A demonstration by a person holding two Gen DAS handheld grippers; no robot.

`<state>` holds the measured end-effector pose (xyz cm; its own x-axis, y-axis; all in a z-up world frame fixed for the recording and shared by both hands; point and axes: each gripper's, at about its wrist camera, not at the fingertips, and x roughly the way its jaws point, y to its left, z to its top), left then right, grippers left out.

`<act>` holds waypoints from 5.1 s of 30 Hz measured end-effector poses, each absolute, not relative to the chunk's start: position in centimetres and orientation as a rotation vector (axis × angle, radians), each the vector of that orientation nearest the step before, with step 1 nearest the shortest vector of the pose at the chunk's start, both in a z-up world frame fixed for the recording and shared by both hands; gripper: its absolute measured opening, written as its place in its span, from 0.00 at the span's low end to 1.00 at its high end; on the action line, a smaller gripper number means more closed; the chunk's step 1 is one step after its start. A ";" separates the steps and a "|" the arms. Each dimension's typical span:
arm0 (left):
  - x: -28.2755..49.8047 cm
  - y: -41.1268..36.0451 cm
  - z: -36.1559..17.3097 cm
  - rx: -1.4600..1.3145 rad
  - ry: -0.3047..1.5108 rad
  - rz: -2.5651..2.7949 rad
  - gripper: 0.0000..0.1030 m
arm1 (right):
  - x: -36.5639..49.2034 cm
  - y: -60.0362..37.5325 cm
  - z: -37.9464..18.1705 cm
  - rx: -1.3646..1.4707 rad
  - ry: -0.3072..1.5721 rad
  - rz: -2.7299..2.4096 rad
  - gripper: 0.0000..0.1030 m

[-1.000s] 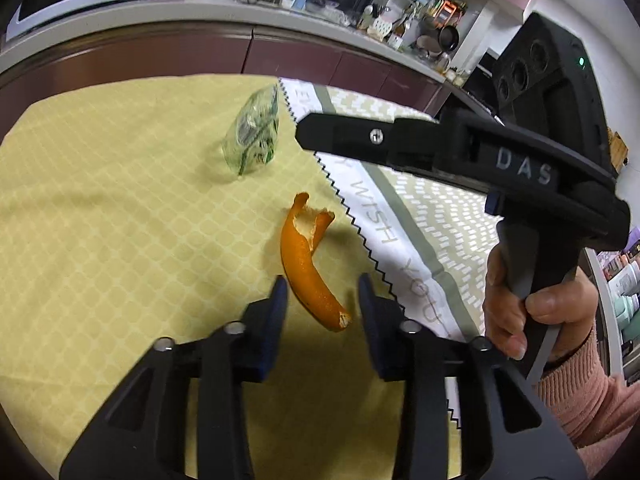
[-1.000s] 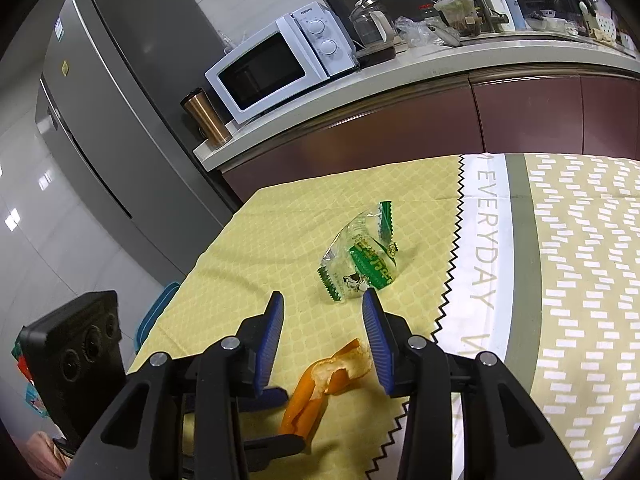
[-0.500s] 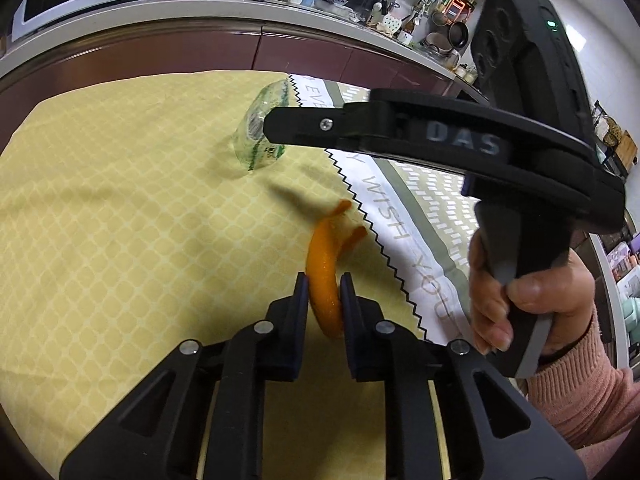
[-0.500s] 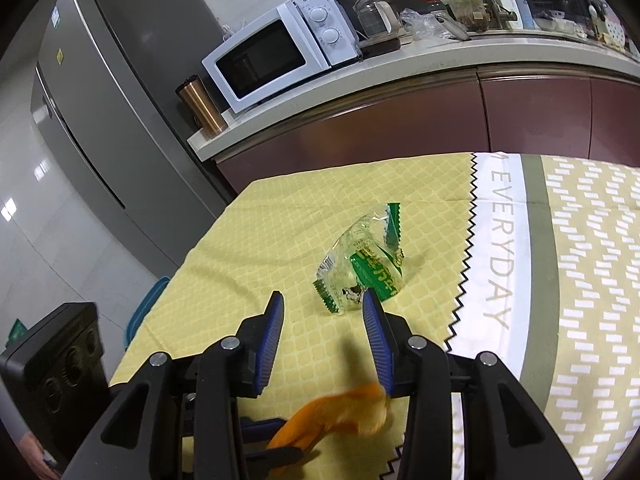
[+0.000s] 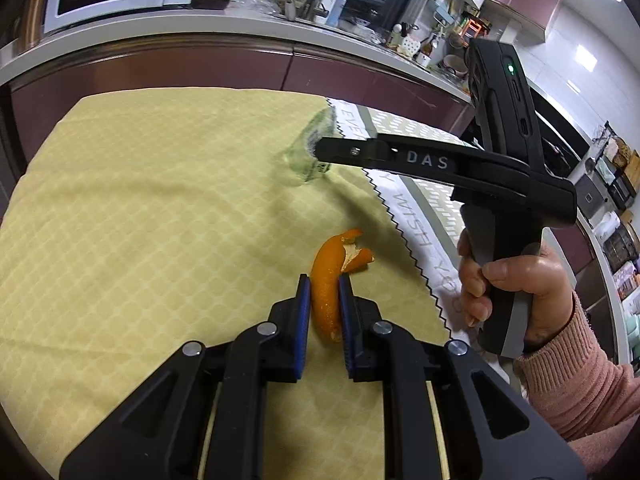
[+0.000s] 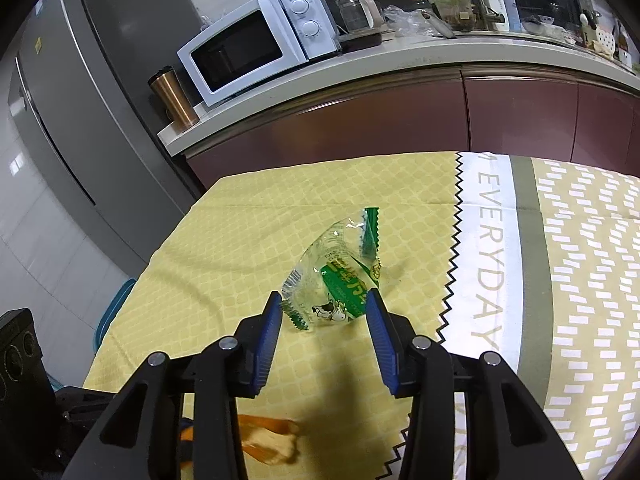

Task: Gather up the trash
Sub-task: 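Grasp the orange peel with the left tool while the right tool grasps the clear green wrapper, then carry the orange peel and green wrapper with both tools toward the blue bin, then hold the peel and wrapper with both tools above the bin opening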

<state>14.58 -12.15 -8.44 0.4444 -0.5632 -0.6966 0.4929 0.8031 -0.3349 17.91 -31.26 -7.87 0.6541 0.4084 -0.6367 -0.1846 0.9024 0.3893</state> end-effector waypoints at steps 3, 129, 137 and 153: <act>14.4 -11.1 -8.4 -0.095 0.894 -0.640 0.14 | 17.8 -31.1 -7.8 0.298 0.784 0.353 0.24; 6.9 9.3 -5.8 -0.237 0.735 -0.270 0.14 | 12.6 -15.6 -4.5 0.241 0.721 0.818 0.23; 6.4 11.2 -5.4 -0.250 0.714 -0.230 0.14 | 12.7 -13.4 -4.5 0.217 0.727 0.851 0.23; 5.6 15.3 -4.8 -0.285 0.684 -0.150 0.14 | 13.0 -9.7 -4.8 0.185 0.744 0.917 0.23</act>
